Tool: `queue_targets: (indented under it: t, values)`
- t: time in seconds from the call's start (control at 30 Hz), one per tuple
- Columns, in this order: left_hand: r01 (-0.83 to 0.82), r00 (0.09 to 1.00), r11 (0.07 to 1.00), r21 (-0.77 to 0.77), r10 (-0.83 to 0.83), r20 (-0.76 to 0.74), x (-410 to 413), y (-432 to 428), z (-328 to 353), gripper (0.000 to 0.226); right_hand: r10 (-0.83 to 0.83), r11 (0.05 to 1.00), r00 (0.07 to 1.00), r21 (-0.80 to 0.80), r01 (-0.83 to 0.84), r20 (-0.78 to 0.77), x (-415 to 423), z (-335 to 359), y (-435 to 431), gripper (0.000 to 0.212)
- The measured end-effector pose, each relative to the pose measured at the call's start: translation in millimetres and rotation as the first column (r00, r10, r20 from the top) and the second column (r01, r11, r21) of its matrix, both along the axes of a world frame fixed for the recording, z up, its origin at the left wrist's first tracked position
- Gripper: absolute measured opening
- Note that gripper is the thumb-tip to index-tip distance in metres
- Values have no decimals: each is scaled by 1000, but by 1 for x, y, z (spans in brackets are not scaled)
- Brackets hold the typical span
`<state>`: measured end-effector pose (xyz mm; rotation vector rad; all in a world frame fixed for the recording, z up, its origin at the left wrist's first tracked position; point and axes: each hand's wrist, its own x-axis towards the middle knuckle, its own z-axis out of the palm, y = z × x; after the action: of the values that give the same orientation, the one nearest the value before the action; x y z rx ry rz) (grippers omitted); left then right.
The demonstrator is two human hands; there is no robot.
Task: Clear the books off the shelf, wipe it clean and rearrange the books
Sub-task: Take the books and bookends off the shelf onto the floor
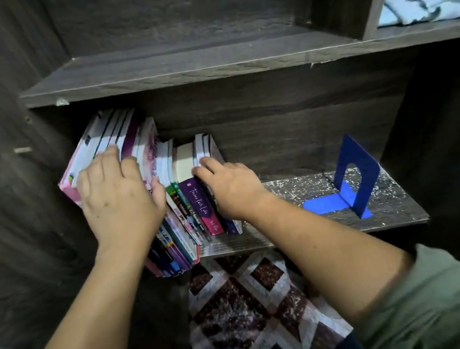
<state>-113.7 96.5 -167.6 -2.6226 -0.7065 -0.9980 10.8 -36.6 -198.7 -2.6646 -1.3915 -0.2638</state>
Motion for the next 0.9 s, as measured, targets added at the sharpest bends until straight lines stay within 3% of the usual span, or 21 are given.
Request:
queue_targets:
  t: [0.5,0.7,0.9]
  values:
    - [-92,994,994,57,95,-46,2,-6,-1,37,-99,993,995,-60,99,7,-3,-6,0,71]
    - [-108,992,992,60,112,-56,2,-5,-2,35,-87,993,995,-77,90,42,0,-17,5,90]
    - [-115,991,992,50,118,-60,2,-4,-2,36,-105,994,988,8,105,117,-1,-15,8,65]
